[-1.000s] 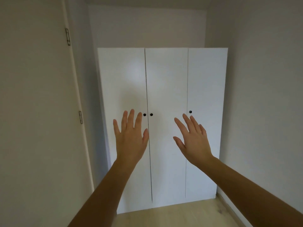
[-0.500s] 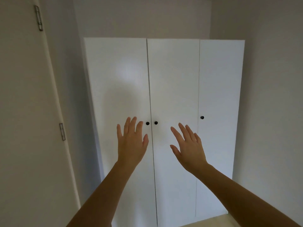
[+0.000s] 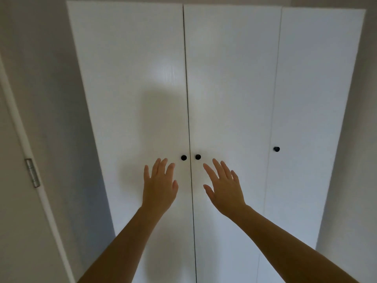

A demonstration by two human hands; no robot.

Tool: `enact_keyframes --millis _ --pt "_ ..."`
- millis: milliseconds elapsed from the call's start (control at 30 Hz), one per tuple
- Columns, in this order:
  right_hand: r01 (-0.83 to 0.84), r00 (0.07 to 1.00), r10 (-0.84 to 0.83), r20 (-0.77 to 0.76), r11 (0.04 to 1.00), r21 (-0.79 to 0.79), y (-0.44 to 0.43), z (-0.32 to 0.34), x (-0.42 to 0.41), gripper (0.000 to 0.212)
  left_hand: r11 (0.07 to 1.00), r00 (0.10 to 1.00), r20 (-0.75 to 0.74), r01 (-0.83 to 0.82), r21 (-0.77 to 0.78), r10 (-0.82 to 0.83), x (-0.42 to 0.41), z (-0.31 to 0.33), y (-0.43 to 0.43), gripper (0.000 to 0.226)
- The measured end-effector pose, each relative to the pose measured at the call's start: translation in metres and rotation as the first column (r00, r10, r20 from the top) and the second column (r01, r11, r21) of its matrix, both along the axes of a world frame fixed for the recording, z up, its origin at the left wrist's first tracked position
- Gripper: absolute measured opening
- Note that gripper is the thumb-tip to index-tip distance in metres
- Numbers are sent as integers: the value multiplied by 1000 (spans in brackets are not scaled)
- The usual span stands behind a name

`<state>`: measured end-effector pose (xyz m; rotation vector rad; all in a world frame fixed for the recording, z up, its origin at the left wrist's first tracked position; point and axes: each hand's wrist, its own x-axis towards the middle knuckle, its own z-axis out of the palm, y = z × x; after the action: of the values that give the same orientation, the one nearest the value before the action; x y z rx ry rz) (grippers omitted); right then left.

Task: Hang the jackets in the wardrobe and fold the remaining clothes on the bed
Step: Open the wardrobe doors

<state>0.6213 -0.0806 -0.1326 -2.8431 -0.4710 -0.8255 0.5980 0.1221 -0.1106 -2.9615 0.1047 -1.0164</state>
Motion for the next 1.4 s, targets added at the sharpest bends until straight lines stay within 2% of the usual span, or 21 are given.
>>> enact_keyframes --millis 133,400,600,733,867,1100,1200,1267,1333,1400 --pt "-78 997 78 -26 997 -9 -9 -4 80 61 999 998 -49 -45 26 47 68 -3 -13 52" --pt "-247 969 245 -31 955 -165 -9 -12 198 63 999 996 -74 -49 -2 48 163 -9 -34 52" --pt "-301 954 297 -50 938 -170 -1 -24 229 63 997 993 -113 18 -71 -25 189 -16 -29 53" --pt "-304 953 301 -46 938 -166 0 -25 234 63 997 994 -100 33 -75 -41 198 -14 -29 46" --pt "-303 953 300 -45 939 -165 1 -26 236 61 995 987 -158 19 -93 -34 206 -14 -27 40" --pt "-301 954 298 -42 943 -143 1 -32 235 61 955 969 -219 45 -292 -113 217 -12 -27 34" --pt "-369 929 368 -36 929 -23 3 -35 231 61 934 971 -203 45 -354 -124 209 -11 -28 36" --pt "-434 898 441 -6 887 156 4 -37 228 57 925 975 -168 73 -372 -145 197 -16 -27 37" --pt "-451 859 510 -46 795 405 9 -35 222 54 919 977 -134 104 -380 -166 183 -20 -25 37" --pt "-403 774 605 -187 699 591 18 -29 213 49 909 976 -107 135 -394 -191 167 -23 -20 33"
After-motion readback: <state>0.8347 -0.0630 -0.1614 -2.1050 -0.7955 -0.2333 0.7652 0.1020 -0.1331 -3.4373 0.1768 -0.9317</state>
